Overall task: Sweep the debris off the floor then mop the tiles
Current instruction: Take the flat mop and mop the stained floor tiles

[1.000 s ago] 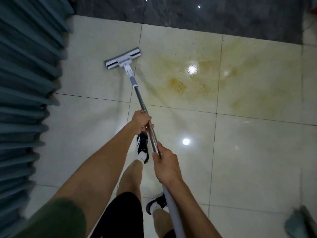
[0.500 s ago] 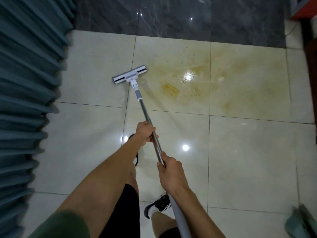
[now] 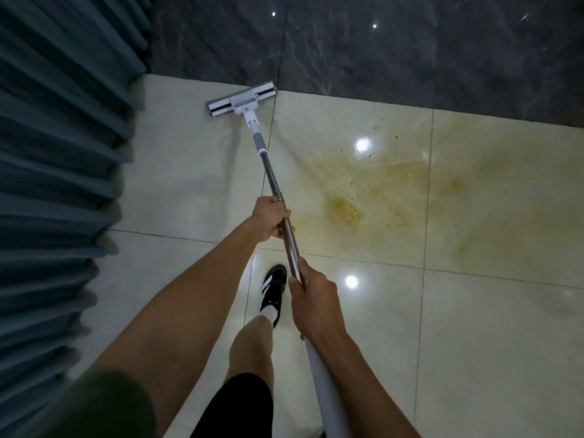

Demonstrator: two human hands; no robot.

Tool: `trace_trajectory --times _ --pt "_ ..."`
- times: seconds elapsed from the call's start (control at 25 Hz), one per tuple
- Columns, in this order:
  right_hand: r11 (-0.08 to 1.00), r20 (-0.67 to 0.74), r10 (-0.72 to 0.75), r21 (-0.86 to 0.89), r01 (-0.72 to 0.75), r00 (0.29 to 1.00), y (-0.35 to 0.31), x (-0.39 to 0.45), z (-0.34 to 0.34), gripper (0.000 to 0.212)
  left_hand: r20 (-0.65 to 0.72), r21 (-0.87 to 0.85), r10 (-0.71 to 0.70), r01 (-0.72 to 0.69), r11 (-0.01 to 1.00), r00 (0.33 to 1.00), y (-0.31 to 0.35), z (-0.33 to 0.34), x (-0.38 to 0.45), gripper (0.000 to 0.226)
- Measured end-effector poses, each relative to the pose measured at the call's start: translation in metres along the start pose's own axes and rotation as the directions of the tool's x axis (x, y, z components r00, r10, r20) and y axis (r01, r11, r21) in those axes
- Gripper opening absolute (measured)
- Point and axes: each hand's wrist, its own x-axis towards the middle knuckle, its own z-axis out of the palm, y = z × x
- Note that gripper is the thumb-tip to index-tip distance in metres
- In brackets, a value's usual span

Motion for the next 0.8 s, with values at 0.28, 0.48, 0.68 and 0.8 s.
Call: trace_trajectory --times 0.28,0.48,0.68,0.8 --pt "1.0 -0.037 -0.003 0.026 0.004 0.999 -0.086 0.125 -0.017 0.039 0.002 0.052 0.049 -0.049 0.997 0.999 0.117 -0.041 0.095 0.02" --pt "0.995 0.005 0.046 0.087 -0.046 0.999 -0.08 0.09 -0.019 0.045 0.005 0.096 0.024 -0.024 0.995 1.0 0.105 -0.035 0.075 0.021" --pt "0.988 -0.016 0.076 0.138 -0.073 0.997 -0.029 0.02 -0.008 0.046 0.057 0.175 0.004 -0.014 0.985 0.998 0.047 -0.006 0.022 0.022" --pt "0.977 -0.034 0.084 0.198 -0.076 0.996 0.035 -0.047 0.005 0.034 0.116 0.218 0.0 -0.026 0.976 0.993 -0.019 0.028 -0.027 0.019"
